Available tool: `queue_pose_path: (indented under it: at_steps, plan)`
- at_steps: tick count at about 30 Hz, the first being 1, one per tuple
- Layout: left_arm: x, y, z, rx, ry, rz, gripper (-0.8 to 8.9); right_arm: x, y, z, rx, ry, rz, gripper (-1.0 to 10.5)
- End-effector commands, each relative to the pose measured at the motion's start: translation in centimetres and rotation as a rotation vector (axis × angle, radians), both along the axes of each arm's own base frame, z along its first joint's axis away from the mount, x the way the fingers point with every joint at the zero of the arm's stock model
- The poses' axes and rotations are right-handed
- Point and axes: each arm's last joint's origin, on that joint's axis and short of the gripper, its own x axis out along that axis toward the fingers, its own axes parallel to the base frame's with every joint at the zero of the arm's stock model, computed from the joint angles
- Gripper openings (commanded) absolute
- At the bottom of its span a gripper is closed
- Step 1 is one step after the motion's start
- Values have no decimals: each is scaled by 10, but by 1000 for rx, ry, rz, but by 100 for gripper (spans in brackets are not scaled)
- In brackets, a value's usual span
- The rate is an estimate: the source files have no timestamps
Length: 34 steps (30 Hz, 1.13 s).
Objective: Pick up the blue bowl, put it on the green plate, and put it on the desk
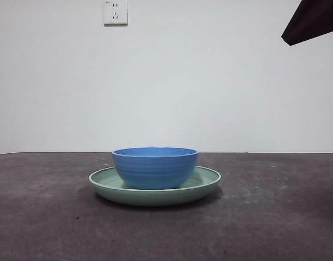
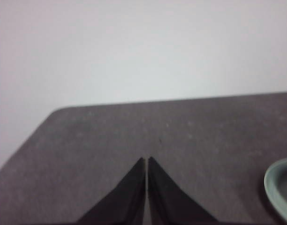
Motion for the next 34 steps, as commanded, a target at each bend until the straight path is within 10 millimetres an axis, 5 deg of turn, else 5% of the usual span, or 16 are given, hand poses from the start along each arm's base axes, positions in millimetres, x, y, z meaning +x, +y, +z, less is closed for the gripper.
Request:
queue_pose_path:
  at_steps: [1, 14, 34]
  plan:
    - [1, 0, -12, -15, 8, 13, 9, 0, 2, 2, 7, -6, 8, 8]
    - [4, 1, -51, -24, 111, 24, 9, 0, 2, 1, 6, -6, 8, 8]
    - [3, 1, -58, -24, 184, 25, 9, 0, 2, 2, 7, -6, 8, 8]
